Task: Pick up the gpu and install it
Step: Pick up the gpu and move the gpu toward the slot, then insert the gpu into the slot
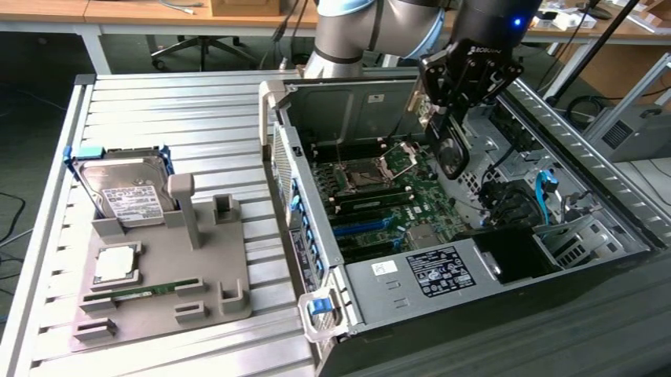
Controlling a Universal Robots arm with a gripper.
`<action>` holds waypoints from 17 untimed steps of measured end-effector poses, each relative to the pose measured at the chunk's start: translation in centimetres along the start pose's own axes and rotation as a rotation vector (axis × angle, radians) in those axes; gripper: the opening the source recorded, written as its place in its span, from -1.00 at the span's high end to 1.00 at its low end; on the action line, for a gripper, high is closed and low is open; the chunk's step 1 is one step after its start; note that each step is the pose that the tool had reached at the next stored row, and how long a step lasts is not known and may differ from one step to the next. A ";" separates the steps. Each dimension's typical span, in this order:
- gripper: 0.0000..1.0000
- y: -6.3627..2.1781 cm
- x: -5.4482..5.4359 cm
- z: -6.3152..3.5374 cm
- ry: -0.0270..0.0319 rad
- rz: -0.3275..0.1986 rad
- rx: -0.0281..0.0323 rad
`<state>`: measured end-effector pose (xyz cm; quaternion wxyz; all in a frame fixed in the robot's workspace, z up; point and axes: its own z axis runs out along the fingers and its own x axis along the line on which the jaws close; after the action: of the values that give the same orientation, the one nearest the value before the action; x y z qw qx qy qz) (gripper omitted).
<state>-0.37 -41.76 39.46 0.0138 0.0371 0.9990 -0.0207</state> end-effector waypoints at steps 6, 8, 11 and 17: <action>0.45 0.02 -0.1 0.34 0.0002 0.000 0.0001; 0.45 0.02 -0.1 0.34 0.0002 0.000 0.0000; 0.45 0.02 -0.1 0.34 0.0002 0.000 0.0001; 0.45 0.02 -0.1 0.34 0.0002 0.000 0.0001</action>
<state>-0.24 -41.76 39.13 0.0137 0.0371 0.9990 -0.0208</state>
